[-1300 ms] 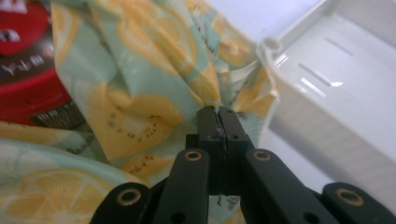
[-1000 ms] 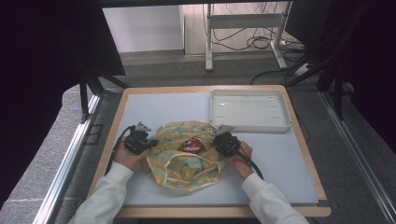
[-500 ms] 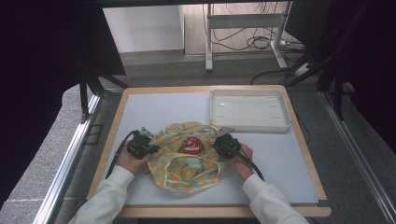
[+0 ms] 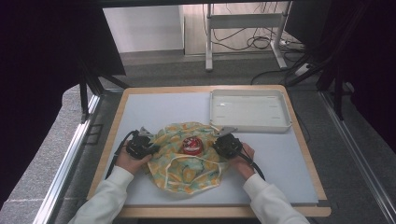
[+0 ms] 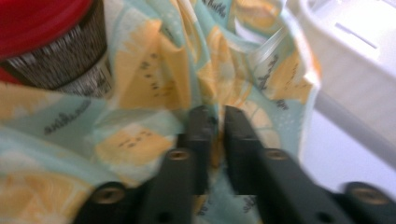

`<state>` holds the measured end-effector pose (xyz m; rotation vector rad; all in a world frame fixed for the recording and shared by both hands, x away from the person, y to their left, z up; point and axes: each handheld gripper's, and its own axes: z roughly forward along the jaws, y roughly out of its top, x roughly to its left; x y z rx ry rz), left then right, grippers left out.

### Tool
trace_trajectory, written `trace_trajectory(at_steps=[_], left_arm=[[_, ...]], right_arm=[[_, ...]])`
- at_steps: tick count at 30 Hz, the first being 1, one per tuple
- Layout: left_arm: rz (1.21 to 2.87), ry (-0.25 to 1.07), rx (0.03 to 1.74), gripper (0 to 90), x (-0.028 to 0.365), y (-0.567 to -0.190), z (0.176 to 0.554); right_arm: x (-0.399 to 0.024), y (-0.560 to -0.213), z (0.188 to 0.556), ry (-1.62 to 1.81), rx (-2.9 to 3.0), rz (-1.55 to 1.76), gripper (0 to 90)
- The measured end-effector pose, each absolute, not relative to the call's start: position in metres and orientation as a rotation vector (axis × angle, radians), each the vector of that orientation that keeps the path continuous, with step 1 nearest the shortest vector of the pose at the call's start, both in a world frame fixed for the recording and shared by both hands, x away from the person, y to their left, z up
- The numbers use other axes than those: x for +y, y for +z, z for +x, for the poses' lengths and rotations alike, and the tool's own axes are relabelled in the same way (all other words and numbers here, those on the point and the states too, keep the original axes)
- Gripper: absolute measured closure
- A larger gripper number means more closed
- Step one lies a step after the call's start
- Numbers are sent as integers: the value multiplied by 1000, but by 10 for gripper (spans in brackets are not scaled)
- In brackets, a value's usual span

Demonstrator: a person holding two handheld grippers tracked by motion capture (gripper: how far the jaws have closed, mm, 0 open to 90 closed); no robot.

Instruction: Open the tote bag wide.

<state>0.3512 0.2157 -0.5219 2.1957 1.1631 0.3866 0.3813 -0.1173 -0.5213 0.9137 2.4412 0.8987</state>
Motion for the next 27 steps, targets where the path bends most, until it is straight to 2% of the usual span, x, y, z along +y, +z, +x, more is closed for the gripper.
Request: trace_trajectory(at_steps=[2,5,11,14,20,24,27], left_arm=[[2160,398,1147,586,218,-517,348],[2115,423,1138,417,223,-509,343],[2013,401,1135,241,235,-496,338],[1954,441,1149,127,238,-490,335],[1907,386,1122,115,241,-484,334],[1897,408,1113,163,243,-479,331],[1888,411,1118,248,244,-474,328]], right_arm=[[-119,-518,380,929,2426,922,604],[-122,-511,377,966,2391,939,514],[-128,-497,369,1067,2357,949,458],[-130,-493,368,1101,2356,952,454],[-132,-492,369,1108,2363,962,451],[-133,-489,368,1113,2361,961,448],[-136,-488,368,1118,2361,962,446]])
